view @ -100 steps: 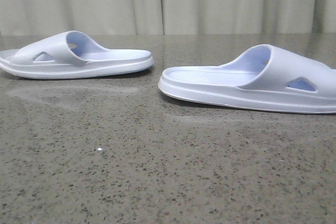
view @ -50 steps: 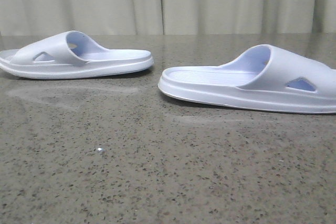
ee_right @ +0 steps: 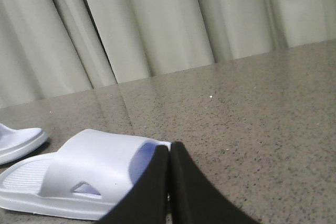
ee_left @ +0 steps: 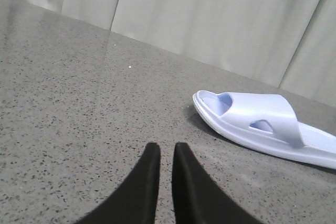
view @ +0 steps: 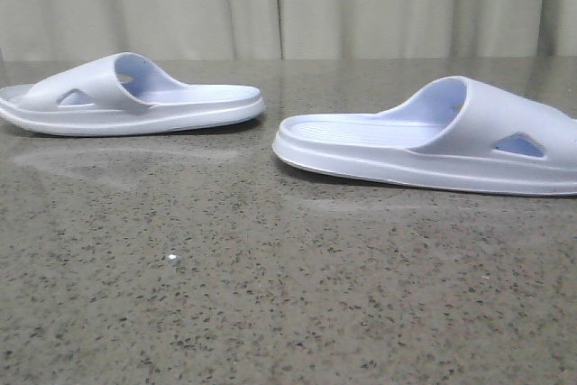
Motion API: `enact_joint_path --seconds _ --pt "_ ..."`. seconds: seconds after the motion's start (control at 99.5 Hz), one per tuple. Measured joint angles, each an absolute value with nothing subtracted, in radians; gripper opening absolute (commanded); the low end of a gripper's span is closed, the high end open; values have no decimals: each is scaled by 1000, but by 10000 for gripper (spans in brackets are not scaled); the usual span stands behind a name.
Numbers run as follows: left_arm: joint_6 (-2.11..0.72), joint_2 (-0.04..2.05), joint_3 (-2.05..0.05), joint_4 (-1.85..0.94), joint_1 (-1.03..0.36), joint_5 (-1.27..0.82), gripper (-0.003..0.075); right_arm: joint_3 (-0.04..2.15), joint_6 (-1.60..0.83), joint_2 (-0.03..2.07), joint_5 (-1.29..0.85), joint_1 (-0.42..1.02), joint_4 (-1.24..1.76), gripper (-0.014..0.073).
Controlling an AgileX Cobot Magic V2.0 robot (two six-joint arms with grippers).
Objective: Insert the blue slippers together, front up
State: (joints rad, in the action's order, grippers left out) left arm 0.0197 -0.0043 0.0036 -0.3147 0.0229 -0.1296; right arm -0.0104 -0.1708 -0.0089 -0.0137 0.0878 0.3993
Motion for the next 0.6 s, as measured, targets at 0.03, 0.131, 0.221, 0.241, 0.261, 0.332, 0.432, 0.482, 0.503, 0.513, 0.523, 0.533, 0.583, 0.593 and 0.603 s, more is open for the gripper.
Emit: enact_joint_path --seconds 0.03,0.131,0.221,0.241,0.261,0.332,0.432,0.482,0.503,0.513,0.523,0.533,0.583,0.593,0.603 --pt "20 -4 4 -329 23 -130 15 -10 -171 -9 -18 88 422 -79" --pt "20 -4 4 -435 23 -127 15 -10 -171 -9 -32 88 550 -79" --pt "20 -4 4 -563 23 -115 15 -10 -171 -9 -54 88 635 -78" --pt "20 -4 2 -581 23 -115 15 -10 -171 -9 -63 88 645 -78" --pt "20 -4 2 -592 23 -116 15 -8 -171 -9 -76 88 652 -78" --pt "20 -4 -9 -601 23 -150 15 9 -171 -9 -141 88 659 -78" --pt "20 -4 -67 -547 21 -223 15 81 -171 43 -233 88 640 -78" --pt "20 15 -116 -503 19 -251 15 138 -171 98 -272 88 616 -78" --pt "20 24 -140 -483 19 -264 15 154 -171 126 -289 88 603 -78" --pt "20 35 -157 -469 19 -273 15 169 -171 136 -295 88 593 -78" --pt "20 40 -165 -462 19 -277 15 177 -171 156 -300 88 588 -78" --pt "20 53 -183 -454 19 -287 15 193 -171 167 -311 88 578 -78" --pt "15 106 -247 -397 19 -326 15 251 -171 247 -349 88 543 -78" --pt "15 115 -256 -391 19 -332 15 260 -171 272 -355 88 538 -78" --pt "10 133 -265 -384 19 -344 15 277 -171 285 -367 88 528 -78"
